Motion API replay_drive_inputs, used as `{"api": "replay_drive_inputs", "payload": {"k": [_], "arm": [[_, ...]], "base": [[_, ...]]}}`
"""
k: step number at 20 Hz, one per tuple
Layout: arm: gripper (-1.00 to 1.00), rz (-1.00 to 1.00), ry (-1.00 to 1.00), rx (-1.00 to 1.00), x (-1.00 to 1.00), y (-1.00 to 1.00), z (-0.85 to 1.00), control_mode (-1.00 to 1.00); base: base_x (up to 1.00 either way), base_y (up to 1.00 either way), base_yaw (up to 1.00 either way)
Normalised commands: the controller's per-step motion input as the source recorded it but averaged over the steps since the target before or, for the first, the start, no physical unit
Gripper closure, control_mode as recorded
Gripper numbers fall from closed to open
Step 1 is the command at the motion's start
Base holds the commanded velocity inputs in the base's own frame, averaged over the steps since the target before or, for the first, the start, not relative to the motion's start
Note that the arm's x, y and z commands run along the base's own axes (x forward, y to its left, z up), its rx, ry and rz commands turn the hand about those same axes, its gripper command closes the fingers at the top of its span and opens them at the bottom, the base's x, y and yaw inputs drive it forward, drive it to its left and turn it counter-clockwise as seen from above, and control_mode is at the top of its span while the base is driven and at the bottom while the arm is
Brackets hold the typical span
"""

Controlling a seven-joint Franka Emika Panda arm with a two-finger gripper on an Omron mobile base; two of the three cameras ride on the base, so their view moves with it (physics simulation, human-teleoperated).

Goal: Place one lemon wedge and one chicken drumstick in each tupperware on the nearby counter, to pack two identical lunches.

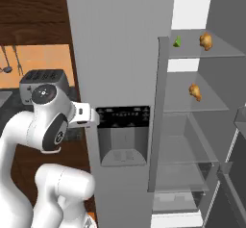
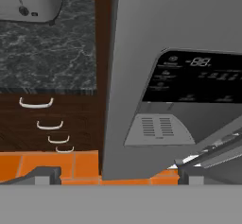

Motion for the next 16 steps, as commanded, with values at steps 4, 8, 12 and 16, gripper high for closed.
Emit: {"api": "replay_drive_inputs", "payload": {"k": [4,8,12,16], "arm": [[-1.0,0.0,0.0,0.0,0.0,0.0,0.0,1.0],[-1.0,0.0,0.0,0.0,0.0,0.0,0.0,1.0],[-1.0,0.0,0.0,0.0,0.0,0.0,0.0,1.0],[-1.0,0.0,0.0,0.0,0.0,0.0,0.0,1.0]], "base": [[0.01,-1.0,-0.1],[0.11,-1.0,0.0],[0.33,-0.61,0.02],[0.5,-0.35,0.07]]}}
